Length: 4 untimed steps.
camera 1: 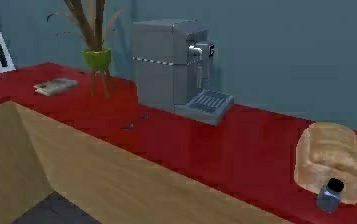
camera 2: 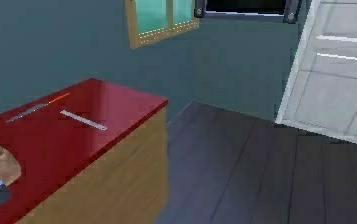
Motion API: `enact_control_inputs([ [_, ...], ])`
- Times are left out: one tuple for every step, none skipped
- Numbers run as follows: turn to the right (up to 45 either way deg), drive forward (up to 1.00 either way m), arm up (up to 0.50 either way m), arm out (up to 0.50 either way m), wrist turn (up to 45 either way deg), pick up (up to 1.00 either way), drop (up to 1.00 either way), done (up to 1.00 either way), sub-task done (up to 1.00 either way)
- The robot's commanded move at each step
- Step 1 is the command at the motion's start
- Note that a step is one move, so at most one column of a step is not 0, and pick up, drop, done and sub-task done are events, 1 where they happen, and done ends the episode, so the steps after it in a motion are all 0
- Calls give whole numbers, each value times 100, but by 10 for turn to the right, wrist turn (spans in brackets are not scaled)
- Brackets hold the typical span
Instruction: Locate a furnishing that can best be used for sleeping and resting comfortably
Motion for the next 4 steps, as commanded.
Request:
enact_control_inputs([
  [-450,0,0,0,0,0,0,0,0],
  [-450,0,0,0,0,0,0,0,0],
  [-390,0,0,0,0,0,0,0,0],
  [0,100,0,0,0,0,0,0,0],
])
